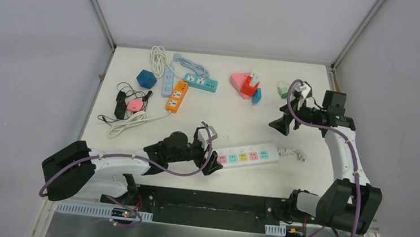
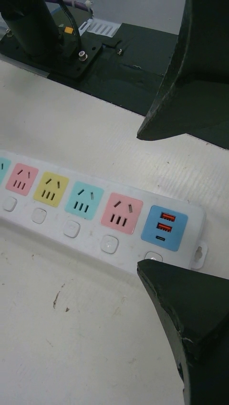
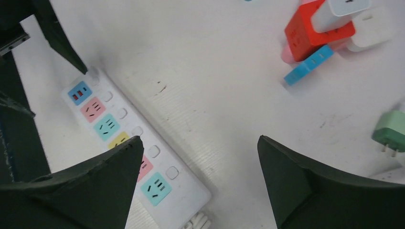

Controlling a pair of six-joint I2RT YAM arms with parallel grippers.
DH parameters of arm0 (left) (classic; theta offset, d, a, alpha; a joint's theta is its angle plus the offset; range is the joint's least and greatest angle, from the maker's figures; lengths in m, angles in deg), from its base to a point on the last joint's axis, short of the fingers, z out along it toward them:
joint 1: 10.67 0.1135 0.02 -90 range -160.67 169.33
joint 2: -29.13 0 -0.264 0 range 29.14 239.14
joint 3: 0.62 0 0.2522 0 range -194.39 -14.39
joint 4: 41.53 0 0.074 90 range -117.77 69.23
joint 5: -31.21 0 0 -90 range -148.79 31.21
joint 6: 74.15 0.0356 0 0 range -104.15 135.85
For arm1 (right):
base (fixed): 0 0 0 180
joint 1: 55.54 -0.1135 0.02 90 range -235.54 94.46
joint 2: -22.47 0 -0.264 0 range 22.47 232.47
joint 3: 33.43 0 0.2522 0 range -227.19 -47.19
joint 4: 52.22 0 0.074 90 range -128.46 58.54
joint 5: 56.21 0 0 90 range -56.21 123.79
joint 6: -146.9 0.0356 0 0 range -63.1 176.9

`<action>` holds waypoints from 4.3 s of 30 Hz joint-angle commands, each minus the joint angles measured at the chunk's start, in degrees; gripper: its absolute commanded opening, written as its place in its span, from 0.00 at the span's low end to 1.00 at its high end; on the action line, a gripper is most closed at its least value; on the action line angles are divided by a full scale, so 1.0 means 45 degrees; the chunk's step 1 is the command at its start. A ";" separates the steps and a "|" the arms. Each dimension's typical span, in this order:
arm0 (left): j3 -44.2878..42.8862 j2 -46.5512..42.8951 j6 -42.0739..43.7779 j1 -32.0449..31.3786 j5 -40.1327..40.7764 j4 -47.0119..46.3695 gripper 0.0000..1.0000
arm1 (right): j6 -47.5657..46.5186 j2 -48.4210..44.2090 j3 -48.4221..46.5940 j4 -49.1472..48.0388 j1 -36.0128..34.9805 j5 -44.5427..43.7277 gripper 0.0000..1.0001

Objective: Pull the plug off the socket
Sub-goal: Move the socket to the corner of the board.

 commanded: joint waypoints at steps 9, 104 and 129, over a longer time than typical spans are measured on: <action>-0.1023 0.0765 -0.0542 0.0074 -0.0379 -0.0519 0.99 | -0.4378 -0.0329 -0.0202 0.4068 0.0001 0.2317 0.95; 0.0155 -0.3878 -0.0364 0.0474 0.4187 0.3287 0.99 | -0.5989 0.2708 0.1562 0.2221 -0.8972 -0.7102 0.30; 0.0384 -0.4413 -0.0272 0.0491 0.4295 0.3367 0.99 | -0.5293 0.0446 0.1821 0.3031 -0.4238 -0.6087 0.03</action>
